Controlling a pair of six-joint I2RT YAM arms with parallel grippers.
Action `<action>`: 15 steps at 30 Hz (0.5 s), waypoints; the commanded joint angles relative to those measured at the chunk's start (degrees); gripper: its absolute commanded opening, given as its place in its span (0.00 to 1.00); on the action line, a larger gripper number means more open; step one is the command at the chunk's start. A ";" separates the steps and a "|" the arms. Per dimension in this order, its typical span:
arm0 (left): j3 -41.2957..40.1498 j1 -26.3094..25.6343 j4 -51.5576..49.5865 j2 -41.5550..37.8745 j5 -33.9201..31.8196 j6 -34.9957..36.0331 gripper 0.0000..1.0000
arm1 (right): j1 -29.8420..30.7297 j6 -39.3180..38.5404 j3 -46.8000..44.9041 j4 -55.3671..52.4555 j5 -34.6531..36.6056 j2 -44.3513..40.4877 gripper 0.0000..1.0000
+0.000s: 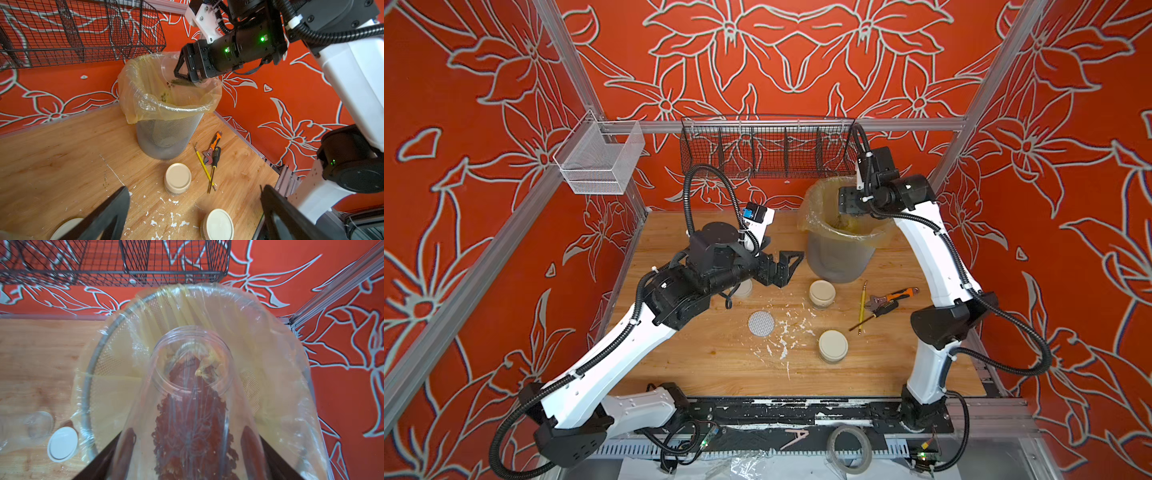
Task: Empty moldy tea leaves from jars
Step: Pour the moldy tea leaves from the jar into the trash bin.
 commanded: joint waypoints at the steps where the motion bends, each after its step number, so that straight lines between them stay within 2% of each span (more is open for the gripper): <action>1: 3.62 0.02 -3.31 2.37 -2.12 -1.62 0.97 | 0.73 -1.07 2.19 -2.20 2.11 -0.06 0.24; 11: 3.58 0.01 -2.62 2.62 -2.63 -1.52 0.98 | 0.84 0.29 -3.62 3.49 0.02 -5.95 0.24; 15: 2.75 0.01 -1.99 2.04 -2.16 -0.89 0.97 | 0.83 1.48 -7.91 8.49 -5.58 -9.60 0.24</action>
